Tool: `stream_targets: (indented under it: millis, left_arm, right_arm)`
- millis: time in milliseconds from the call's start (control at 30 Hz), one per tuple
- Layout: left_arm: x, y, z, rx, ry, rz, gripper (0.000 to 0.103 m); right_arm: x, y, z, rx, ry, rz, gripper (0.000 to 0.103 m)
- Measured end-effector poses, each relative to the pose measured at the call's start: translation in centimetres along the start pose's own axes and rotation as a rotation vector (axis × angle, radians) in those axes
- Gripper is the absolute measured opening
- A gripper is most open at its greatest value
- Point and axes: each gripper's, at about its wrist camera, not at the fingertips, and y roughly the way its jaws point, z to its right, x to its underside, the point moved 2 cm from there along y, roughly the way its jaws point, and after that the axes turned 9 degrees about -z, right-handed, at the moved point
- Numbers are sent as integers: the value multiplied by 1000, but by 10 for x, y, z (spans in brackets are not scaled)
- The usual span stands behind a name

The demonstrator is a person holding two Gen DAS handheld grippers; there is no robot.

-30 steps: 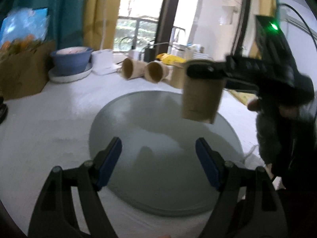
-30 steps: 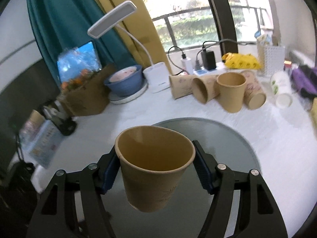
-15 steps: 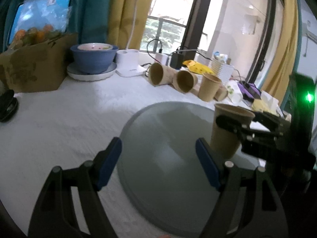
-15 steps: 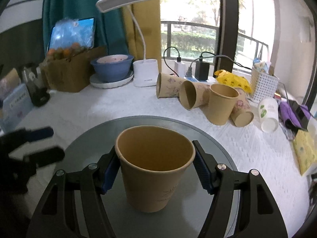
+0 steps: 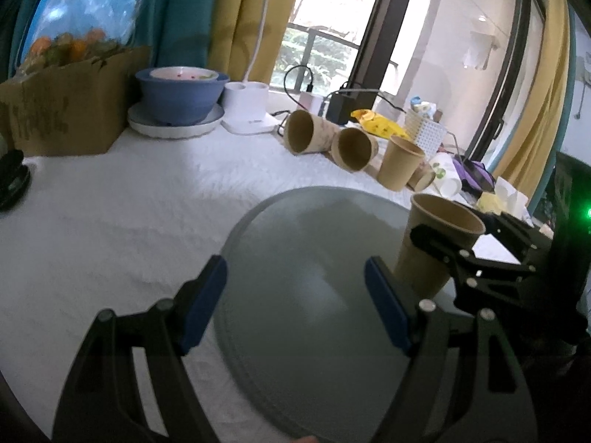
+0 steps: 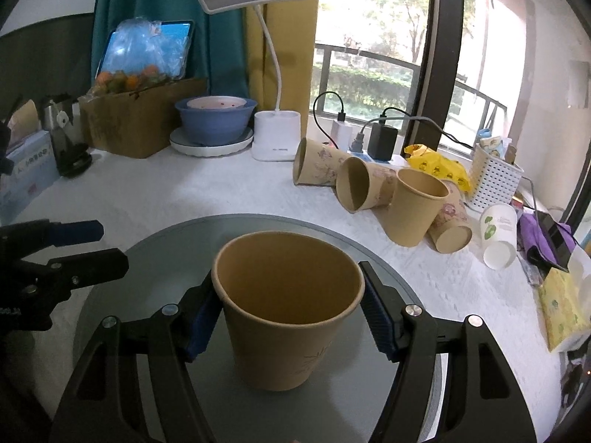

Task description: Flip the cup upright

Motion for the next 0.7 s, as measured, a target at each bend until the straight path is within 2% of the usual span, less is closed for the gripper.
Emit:
stream_targets:
  millis: [333,400,700]
  left_arm:
    - [3,-10,4,-7,12,26,78]
    - [4,-14,6,-12,17,37,78]
    - [8,-36,12,-20,27,87,78]
  right_arm:
    - [14,-11,-2,-3,10,-16,75]
    - [16,-14,-3,-5,16,-15,83]
    - [19,-38,-6,-9,41,13,85]
